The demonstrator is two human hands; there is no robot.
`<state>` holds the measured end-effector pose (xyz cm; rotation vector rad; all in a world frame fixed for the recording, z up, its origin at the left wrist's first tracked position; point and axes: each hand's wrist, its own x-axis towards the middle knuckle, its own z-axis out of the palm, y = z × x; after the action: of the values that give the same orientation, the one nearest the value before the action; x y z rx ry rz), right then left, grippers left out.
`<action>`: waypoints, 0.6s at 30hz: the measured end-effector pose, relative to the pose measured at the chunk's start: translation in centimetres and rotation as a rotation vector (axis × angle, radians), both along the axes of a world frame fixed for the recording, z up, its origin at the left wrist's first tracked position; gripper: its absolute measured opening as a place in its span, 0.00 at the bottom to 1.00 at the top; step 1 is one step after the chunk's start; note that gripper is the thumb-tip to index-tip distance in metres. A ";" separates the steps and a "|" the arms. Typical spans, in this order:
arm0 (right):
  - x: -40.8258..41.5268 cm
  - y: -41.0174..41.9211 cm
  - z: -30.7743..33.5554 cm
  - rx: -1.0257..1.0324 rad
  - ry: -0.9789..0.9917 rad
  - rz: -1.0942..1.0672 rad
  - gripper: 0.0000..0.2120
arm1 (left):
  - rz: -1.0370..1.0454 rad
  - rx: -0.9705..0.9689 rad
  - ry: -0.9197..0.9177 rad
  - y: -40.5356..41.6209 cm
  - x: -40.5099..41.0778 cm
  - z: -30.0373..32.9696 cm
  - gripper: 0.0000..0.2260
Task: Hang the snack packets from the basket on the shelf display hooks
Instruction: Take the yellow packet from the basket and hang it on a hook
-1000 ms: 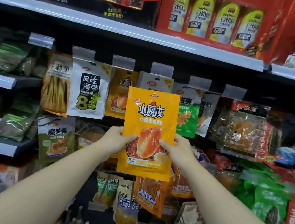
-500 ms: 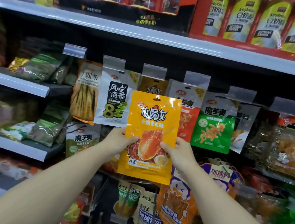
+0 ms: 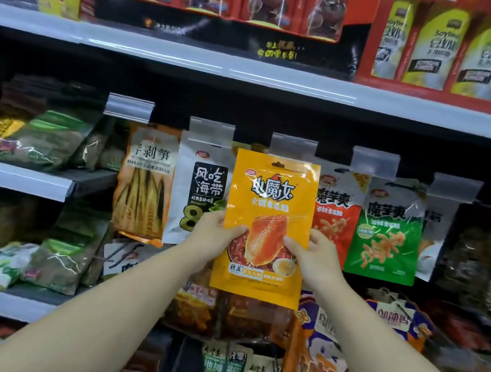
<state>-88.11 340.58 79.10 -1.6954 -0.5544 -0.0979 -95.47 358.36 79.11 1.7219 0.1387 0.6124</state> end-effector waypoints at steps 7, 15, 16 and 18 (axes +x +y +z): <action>2.1 1.1 1.3 0.028 -0.081 0.024 0.03 | -0.011 -0.038 -0.085 1.2 2.5 0.8 0.03; 4.8 1.7 0.9 0.033 -0.039 0.039 0.04 | -0.022 0.000 -0.067 1.9 5.0 1.0 0.03; 5.0 1.6 0.8 0.031 -0.038 0.042 0.03 | -0.019 0.006 -0.058 1.9 5.2 0.8 0.03; 5.4 1.5 0.5 0.024 -0.046 0.048 0.03 | -0.013 0.026 -0.037 1.9 5.6 0.5 0.04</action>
<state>-82.71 342.03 79.64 -1.6592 -0.6254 -0.1082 -89.85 360.28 79.62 1.7347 0.0934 0.6381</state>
